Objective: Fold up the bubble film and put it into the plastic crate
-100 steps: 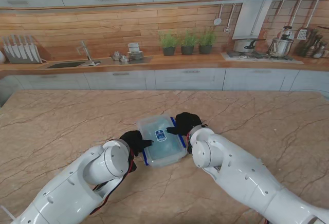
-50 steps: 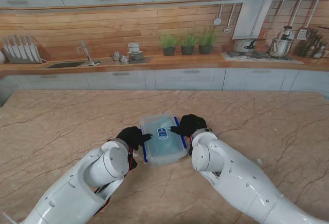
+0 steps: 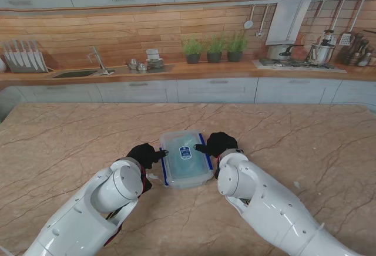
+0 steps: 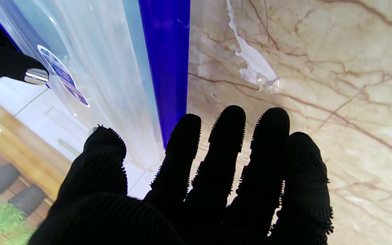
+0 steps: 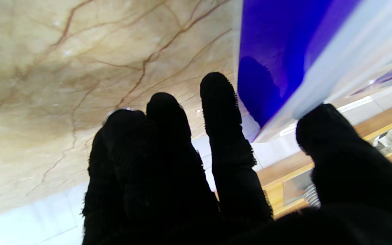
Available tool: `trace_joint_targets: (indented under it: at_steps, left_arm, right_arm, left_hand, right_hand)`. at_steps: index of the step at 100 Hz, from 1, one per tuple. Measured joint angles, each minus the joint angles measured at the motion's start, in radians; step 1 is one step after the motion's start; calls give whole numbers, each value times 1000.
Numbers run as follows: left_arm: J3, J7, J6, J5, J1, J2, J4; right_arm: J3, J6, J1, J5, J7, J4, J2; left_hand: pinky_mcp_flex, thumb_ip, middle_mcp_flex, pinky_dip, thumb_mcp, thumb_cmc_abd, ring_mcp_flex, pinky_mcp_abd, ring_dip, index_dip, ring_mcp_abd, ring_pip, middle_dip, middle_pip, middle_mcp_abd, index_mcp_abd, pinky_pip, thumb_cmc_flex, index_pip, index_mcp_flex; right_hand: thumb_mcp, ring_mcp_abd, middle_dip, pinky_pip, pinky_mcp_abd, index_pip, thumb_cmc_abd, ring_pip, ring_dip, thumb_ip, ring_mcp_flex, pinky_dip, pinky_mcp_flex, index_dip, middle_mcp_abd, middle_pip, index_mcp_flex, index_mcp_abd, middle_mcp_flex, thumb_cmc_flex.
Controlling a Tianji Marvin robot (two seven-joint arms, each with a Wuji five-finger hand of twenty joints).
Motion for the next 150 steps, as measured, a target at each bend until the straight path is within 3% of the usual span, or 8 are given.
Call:
trace_joint_targets:
  at_steps: [31,39,56,81,96,112,131,150]
  left_arm:
    - [-23,94,13,-141,17,-48,48]
    - [-21,97,30,-167,14,-56,61]
    - [-28,123,36,-306,-7,-79,79]
    - [-51,208,35,-511,-39,-149,139]
    - [-94,285,23,-710,-42,-185,156]
    - [-101,304,-13,-739,-37,-199,165]
    - [-124,390,-36,-839,-23,-221,164]
    - [-125,428,-31,-797,-16,-242,171]
  right_arm:
    - [30,19,-29,19,-30,-16,-5]
    - [31,19,-30,24,-32,-16,-6]
    - [32,22,-31,35,-33,-17,-7]
    - [33,23,-31,42,-31,-17,-7]
    - [32,27,-27,51,-24,-16,-6]
    - [32,33,-23,57,-24,-14,-5]
    - [40,33,-31,56,-27,-18,-5]
    - [42,36,-38,56,-27,-25,-5]
  left_hand:
    - [-113,0,-33,-38,-44,63,-99,-18,-4,-37,0,-100,-34,-54,1,15,-91,12,-78,-18]
    - [-141,0,-53,-60,-62,88,-106,-20,34,-58,-6,-19,-47,-78,11,39,-119,10,-112,-20]
    - [-219,11,-177,-120,-58,115,-193,-57,49,-123,-13,-16,-54,-76,11,64,-182,-17,-253,-144]
    - [-267,10,-326,-159,-58,115,-268,-68,46,-203,-55,-19,-70,-80,-28,124,-113,-18,-426,-273]
    - [-316,10,-486,-205,-58,115,-366,-89,20,-200,-55,-70,-76,-87,-15,111,-109,-18,-429,-386]
    - [-320,10,-565,-215,-58,111,-396,-119,21,-185,-38,-70,-89,-108,-36,78,-115,-6,-396,-454]
    - [-307,19,-594,-186,7,15,-392,-152,3,-172,-38,-86,-89,-110,-53,16,-113,12,-330,-488]
    - [-194,40,-570,-35,271,-115,-315,-153,191,-160,-62,14,-80,-63,-113,16,-46,-19,-314,-499]
  right_hand:
    - [2,0,0,0,1,0,1,0,0,22,0,0,0,11,0,0,0,0,0,10]
    - [2,0,0,0,1,0,1,0,0,22,0,0,0,11,0,0,0,0,0,10]
    - [2,0,0,0,1,-1,6,0,0,42,0,0,0,12,0,0,0,0,0,10]
    - [9,0,0,0,1,5,16,0,0,45,0,-1,0,15,1,0,0,32,0,23]
    - [21,0,0,0,2,5,27,0,0,61,0,-1,0,15,1,0,0,91,0,27]
    - [21,1,-1,0,2,-5,27,0,0,61,0,-1,0,22,2,0,0,114,0,28]
    - [19,1,-1,0,2,-13,27,0,0,61,0,-1,0,23,2,0,-1,115,0,28]
    - [11,1,-1,0,2,-23,27,0,0,61,0,-1,-1,23,2,0,-10,109,0,25]
